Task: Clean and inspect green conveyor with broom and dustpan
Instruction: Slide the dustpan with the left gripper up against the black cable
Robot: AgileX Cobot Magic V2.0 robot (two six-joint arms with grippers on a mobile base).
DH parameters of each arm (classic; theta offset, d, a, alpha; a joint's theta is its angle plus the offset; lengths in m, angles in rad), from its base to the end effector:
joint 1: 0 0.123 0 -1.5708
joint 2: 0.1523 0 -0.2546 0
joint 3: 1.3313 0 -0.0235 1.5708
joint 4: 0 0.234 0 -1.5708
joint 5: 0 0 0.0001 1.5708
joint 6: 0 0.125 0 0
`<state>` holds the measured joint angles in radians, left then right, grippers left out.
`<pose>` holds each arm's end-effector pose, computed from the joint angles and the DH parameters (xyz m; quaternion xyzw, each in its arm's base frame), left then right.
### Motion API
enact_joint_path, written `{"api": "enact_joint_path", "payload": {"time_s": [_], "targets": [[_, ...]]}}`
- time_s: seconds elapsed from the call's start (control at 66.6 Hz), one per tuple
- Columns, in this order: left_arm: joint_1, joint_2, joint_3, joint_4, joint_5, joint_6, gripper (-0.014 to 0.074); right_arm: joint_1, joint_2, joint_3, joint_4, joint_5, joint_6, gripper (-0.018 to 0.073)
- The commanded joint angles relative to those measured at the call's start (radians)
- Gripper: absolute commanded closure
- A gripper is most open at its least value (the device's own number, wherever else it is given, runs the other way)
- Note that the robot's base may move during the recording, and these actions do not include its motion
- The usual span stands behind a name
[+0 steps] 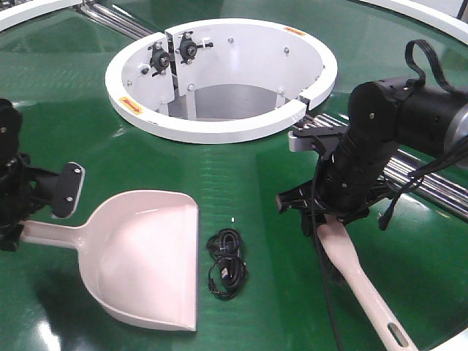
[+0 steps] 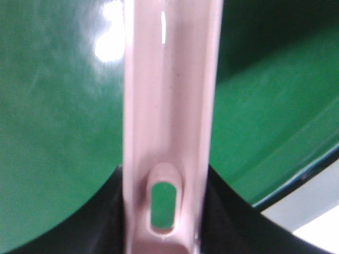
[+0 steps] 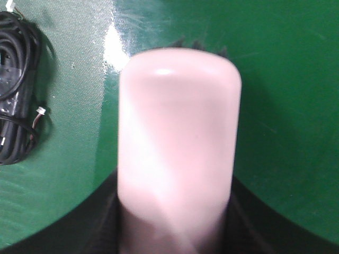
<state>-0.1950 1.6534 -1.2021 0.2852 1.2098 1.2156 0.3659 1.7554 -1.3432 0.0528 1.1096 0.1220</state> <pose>0.2884 -0.0234 0.1887 -0.6801 -0.7210 -0.1152 0.0662 0.3064 0.1237 0.1871 -0.1113 0.9912 0.0401 0.0601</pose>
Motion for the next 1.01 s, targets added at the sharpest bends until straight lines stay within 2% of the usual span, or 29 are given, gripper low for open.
{"api": "enact_joint_path", "payload": {"time_s": [0.0, 0.285, 0.525, 0.991], "targets": [[-0.034, -0.026, -0.023, -0.008, 0.036, -0.018, 0.0621, 0.002, -0.049, -0.025, -0.003, -0.015, -0.003, 0.0562], [-0.090, -0.004, -0.029, -0.030, 0.036, -0.076, 0.0621, 0.002, -0.049, -0.025, -0.003, -0.015, -0.003, 0.0562], [-0.121, 0.013, -0.046, -0.059, 0.036, -0.078, 0.0621, 0.002, -0.049, -0.025, -0.003, -0.015, -0.003, 0.0562], [-0.130, 0.016, -0.051, -0.084, 0.036, -0.078, 0.0621, 0.002, -0.049, -0.025, -0.003, -0.015, -0.003, 0.0562]]}}
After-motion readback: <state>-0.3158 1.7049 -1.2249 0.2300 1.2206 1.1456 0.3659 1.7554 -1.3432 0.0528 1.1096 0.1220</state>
